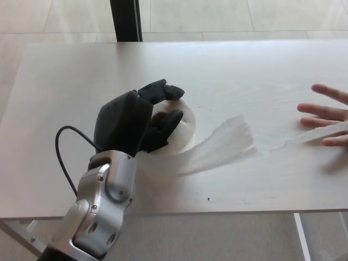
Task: A toilet paper roll is kept in the middle of the desk infront of the robot. The robot places its left hand on the top of the toilet paper roll to hold it still and uses its right hand to tear off a piece of toilet paper from it and hands the paper to a person
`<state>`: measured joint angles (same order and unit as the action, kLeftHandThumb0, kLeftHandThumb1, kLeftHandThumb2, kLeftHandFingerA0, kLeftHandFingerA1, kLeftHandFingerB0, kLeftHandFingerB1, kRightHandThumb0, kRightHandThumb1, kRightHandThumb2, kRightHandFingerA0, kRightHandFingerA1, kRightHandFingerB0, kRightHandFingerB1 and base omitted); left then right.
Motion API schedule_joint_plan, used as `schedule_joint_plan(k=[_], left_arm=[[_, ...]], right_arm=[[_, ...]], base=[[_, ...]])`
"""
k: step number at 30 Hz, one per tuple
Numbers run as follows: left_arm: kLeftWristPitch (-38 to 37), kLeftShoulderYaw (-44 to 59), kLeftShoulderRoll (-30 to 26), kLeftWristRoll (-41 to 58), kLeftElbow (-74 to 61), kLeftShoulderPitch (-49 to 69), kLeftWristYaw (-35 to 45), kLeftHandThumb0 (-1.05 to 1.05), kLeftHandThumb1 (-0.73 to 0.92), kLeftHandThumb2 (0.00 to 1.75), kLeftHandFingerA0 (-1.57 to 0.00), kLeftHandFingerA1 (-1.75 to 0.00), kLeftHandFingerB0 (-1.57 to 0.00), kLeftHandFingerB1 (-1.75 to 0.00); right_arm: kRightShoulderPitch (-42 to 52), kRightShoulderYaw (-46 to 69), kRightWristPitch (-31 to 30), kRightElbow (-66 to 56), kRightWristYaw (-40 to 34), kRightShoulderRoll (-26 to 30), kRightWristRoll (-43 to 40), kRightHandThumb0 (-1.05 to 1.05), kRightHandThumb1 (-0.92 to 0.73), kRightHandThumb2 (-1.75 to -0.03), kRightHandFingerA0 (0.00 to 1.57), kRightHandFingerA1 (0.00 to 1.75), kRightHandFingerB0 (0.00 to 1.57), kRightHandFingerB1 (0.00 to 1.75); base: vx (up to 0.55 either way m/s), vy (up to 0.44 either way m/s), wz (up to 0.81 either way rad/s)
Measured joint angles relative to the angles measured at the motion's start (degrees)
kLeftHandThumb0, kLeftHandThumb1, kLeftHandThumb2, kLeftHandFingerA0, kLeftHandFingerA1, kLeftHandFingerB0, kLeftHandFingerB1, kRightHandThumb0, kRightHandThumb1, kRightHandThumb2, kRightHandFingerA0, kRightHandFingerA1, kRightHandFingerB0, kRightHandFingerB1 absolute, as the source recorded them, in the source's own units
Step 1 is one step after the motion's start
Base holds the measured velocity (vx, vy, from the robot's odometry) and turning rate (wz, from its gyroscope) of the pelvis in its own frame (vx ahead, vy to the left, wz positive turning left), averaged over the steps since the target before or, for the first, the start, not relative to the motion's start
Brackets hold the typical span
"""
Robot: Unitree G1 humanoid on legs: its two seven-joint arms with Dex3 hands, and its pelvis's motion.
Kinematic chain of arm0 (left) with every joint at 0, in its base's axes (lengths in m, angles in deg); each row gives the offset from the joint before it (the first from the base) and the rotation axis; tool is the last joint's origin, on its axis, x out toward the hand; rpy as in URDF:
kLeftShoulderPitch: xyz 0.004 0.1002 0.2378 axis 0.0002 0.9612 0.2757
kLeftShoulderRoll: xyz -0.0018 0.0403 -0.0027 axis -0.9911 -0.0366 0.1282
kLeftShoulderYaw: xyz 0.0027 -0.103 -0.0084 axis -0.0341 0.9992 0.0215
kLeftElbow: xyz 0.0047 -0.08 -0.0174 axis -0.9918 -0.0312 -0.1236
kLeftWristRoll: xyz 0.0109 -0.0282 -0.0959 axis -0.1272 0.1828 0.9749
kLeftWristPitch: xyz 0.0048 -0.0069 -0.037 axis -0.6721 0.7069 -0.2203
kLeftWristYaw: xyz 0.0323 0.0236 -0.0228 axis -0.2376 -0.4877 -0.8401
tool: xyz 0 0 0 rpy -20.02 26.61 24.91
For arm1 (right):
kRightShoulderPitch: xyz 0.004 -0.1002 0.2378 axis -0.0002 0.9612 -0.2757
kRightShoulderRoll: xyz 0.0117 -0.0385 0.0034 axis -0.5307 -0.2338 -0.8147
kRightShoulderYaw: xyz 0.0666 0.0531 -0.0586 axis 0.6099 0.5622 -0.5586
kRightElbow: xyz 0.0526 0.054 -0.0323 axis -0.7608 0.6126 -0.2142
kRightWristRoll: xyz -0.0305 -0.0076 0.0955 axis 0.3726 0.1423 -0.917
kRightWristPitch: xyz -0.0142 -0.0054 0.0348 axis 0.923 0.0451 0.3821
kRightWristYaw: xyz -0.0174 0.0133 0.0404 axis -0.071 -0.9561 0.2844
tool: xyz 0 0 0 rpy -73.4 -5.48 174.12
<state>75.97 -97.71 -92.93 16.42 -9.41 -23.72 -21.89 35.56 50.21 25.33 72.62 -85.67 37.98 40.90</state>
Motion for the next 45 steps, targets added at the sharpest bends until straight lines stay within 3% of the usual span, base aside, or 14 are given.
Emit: schedule_joint_plan(k=[4, 5, 7, 11, 13, 18, 20, 29, 31, 34, 35, 37, 38, 45], left_arm=[[-0.7, -0.1, 0.2, 0.0, 0.1, 0.4, -0.4, -0.47, 0.70, 0.61, -0.56, -0.62, -0.71, -0.54], [-0.8, -0.1, 0.2, 0.0, 0.0, 0.6, -0.5, -0.47, 0.69, 0.60, -0.57, -0.63, -0.72, -0.55], [-1.1, -0.1, 0.2, 0.0, 0.0, 0.9, -0.8, -0.47, 0.70, 0.60, -0.58, -0.62, -0.72, -0.54], [-1.6, -0.1, 0.0, -0.2, -0.4, 1.5, -1.0, -0.48, 0.70, 0.60, -0.58, -0.61, -0.69, -0.52], [-1.8, 0.1, -0.2, -0.2, -0.4, 1.6, -1.0, -0.49, 0.70, 0.60, -0.58, -0.61, -0.69, -0.52], [-1.9, 0.4, -0.3, -0.1, -0.3, 1.6, -1.0, -0.48, 0.70, 0.60, -0.58, -0.59, -0.69, -0.51], [-1.9, 0.4, -0.3, -0.2, 0.1, 1.5, -1.0, -0.48, 0.70, 0.60, -0.58, -0.60, -0.67, -0.51], [-2.2, -0.2, -0.1, -0.2, 0.1, 0.4, -0.9, -0.47, 0.72, 0.61, -0.56, -0.58, -0.68, -0.51], [-2.2, -0.2, -0.1, -0.2, 0.0, 0.0, -1.0, -0.45, 0.70, 0.60, -0.57, -0.58, -0.67, -0.51], [-2.2, -0.4, 0.1, -0.2, 0.0, -0.4, -1.0, -0.46, 0.69, 0.60, -0.58, -0.59, -0.66, -0.51], [-2.2, -0.4, 0.2, -0.2, 0.0, -0.4, -1.0, -0.45, 0.69, 0.60, -0.58, -0.59, -0.66, -0.52], [-2.2, -0.5, 0.3, -0.2, 0.2, -0.5, -1.0, -0.45, 0.70, 0.61, -0.57, -0.59, -0.66, -0.51], [-2.2, -0.6, 0.3, -0.2, 0.2, -0.5, -1.0, -0.45, 0.70, 0.61, -0.57, -0.59, -0.65, -0.51], [-2.2, -0.9, 0.3, -0.2, 0.8, -0.5, -0.9, -0.46, 0.71, 0.60, -0.58, -0.59, -0.67, -0.51]], right_arm=[[-2.3, 1.2, 1.0, 2.6, -1.6, 0.5, 0.0, -0.19, -0.56, -1.04, 0.96, 1.75, 0.76, 1.58], [-3.0, 1.5, 1.8, 3.6, -1.9, 0.7, 0.0, -0.25, -0.53, -1.07, 1.24, 1.37, 0.86, 1.08], [-5.2, 3.1, 2.8, 5.9, -2.8, 1.6, -0.3, -0.18, -0.50, -1.11, 0.99, 1.75, 0.78, 1.41], [-8.9, 5.8, 3.8, 7.6, -3.1, 6.1, -0.9, -0.26, -0.47, -1.15, 1.30, 1.39, 1.05, 1.23], [-10.9, 6.6, 3.6, 8.3, -3.6, 9.4, -0.7, -0.26, -0.50, -1.13, 1.04, 1.75, 0.86, 1.56], [-14.9, 9.3, 2.6, 9.0, -3.8, 17.1, -1.0, -0.30, -0.44, -1.16, 1.35, 1.47, 1.00, 1.22], [-14.9, 9.8, 2.6, 8.9, -3.4, 17.7, -1.6, -0.18, -0.45, -1.20, 1.05, 1.75, 0.80, 1.53], [-5.9, 2.3, 1.3, 6.5, 2.9, 14.7, -2.7, -0.12, -0.44, -1.16, 0.96, 1.75, 0.79, 1.51], [-4.7, 0.6, 1.3, 6.5, 4.3, 14.1, -2.8, -0.16, -0.42, -1.18, 1.29, 1.44, 1.02, 1.26], [-2.5, -2.7, 0.9, 6.1, 7.1, 13.0, -2.9, -0.14, -0.41, -1.24, 1.03, 1.75, 0.84, 1.52], [-2.1, -3.4, 0.8, 6.0, 7.7, 12.7, -2.9, -0.14, -0.39, -1.36, 1.02, 1.31, 0.87, 1.49], [-1.2, -5.1, 0.7, 5.9, 8.9, 12.3, -2.9, -0.14, -0.42, -1.26, 0.96, 1.62, 0.84, 1.54], [-0.1, -7.7, 0.5, 5.9, 10.4, 11.9, -2.8, -0.26, -0.66, -0.82, 0.94, 1.68, 0.74, 1.18], [1.6, -18.6, 0.5, 8.7, 16.2, 12.1, -0.5, -0.14, -0.64, -0.94, 0.94, 1.75, 0.74, 1.42]], base=[[0.00, 0.000, 0.00], [0.00, 0.000, 0.00], [0.00, 0.000, 0.00], [0.00, 0.000, 0.00], [0.00, 0.000, 0.00], [0.00, 0.000, 0.00], [0.00, 0.000, 0.00], [0.00, 0.000, 0.00], [0.00, 0.000, 0.00], [0.00, 0.000, 0.00], [0.00, 0.000, 0.00], [0.00, 0.000, 0.00], [0.00, 0.000, 0.00], [0.00, 0.000, 0.00]])
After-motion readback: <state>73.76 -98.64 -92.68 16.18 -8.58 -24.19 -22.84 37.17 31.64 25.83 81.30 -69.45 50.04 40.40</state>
